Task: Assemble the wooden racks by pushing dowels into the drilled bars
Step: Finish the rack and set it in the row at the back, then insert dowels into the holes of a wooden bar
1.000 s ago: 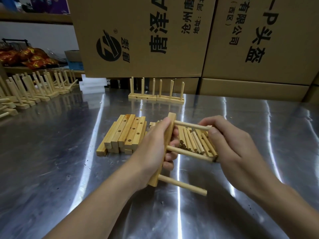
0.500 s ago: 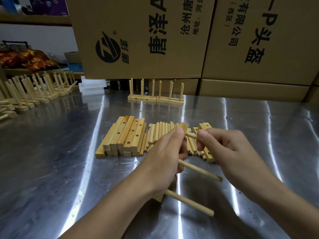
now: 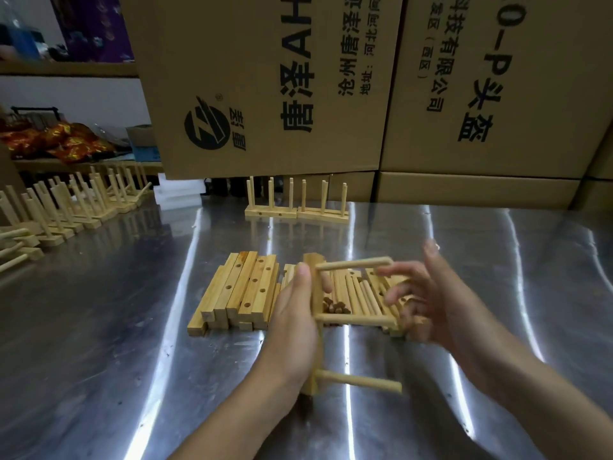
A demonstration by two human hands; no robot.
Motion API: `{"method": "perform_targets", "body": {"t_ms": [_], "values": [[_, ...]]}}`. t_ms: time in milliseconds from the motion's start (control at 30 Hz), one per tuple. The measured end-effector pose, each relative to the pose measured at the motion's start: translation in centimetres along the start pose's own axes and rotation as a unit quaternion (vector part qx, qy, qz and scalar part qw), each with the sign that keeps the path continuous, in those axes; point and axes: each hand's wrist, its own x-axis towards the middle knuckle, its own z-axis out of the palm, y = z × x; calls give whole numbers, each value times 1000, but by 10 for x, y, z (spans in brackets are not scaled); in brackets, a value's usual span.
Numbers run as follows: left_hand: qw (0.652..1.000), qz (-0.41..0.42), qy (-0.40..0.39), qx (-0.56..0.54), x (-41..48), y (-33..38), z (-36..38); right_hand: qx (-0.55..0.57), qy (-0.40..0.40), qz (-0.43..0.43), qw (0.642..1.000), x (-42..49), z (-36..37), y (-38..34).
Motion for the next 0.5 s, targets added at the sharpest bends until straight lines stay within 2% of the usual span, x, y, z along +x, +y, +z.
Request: {"method": "perform_targets", "body": {"t_ms": [100,167,233,333,433,500], "values": [[995,-33,51,-73,3,3,-4,33,-114,25,993,-3,12,6],[991,-39,57,-116,3,5,-3,24,-137,22,990,-7,24,5],[988,-34,63,-138,4,5,-2,9,-91,16,996,-8,32,3],[988,-15,52,-148,4,9,-1,-122,-2,-110,986,-8,26,11],[989,-13,32,-146,-1,8,4,-162,28,-143,976,-7,12,1],[994,23,43,-95,-7,5,9,-199,57,-172,963,-1,-5,-18]]}}
